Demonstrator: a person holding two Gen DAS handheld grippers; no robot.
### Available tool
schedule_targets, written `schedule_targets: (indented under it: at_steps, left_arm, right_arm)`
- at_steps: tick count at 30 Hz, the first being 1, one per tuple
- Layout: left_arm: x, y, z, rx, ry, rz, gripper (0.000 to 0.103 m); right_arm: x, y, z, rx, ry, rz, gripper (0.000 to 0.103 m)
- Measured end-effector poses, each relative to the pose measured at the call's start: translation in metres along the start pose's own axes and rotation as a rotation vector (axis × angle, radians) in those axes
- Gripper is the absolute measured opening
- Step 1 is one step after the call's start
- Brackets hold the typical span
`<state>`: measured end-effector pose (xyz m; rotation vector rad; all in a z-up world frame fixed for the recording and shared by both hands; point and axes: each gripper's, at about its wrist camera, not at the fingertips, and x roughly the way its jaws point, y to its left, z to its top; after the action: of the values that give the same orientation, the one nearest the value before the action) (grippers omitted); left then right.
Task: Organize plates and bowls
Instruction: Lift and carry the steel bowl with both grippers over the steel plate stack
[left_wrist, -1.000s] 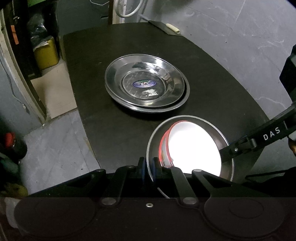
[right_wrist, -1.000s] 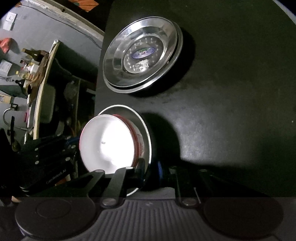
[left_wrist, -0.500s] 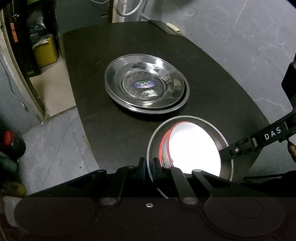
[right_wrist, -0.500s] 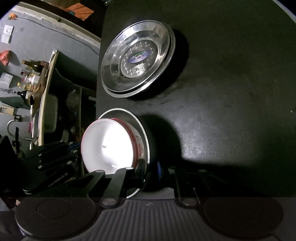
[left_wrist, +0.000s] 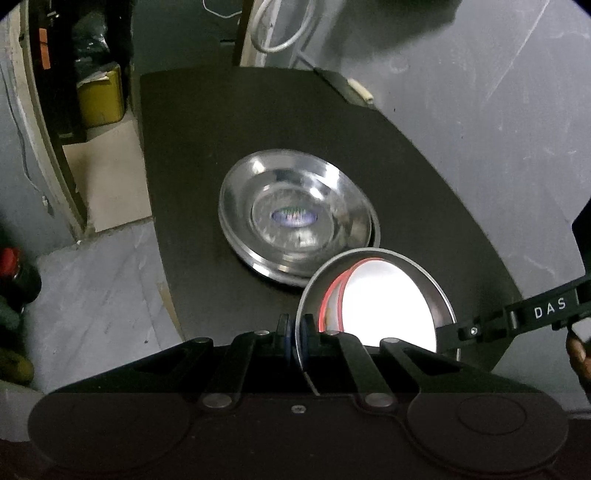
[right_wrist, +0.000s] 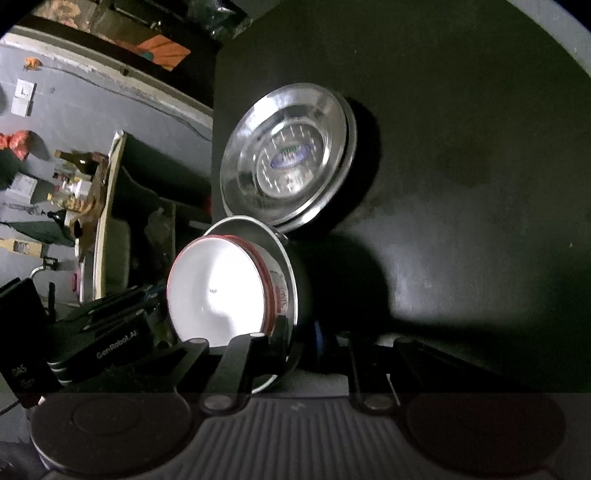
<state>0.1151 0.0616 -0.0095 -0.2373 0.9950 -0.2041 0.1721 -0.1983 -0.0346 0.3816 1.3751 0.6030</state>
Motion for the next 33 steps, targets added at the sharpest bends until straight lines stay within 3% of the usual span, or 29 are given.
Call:
schedule_targets:
  at_steps: [13, 33]
  left_arm:
    - [0.008, -0.004, 0.038, -0.008, -0.043, -0.012, 0.003]
    - [0.031, 0.018, 0.081, -0.067, -0.05, 0.037, 0.003]
  right_arm:
    - [-0.017, 0.0, 0.04, 0.005, -0.08, 0.008, 0.016]
    - [0.001, -0.002, 0.097, -0.025, -0.047, 0.032, 0.016]
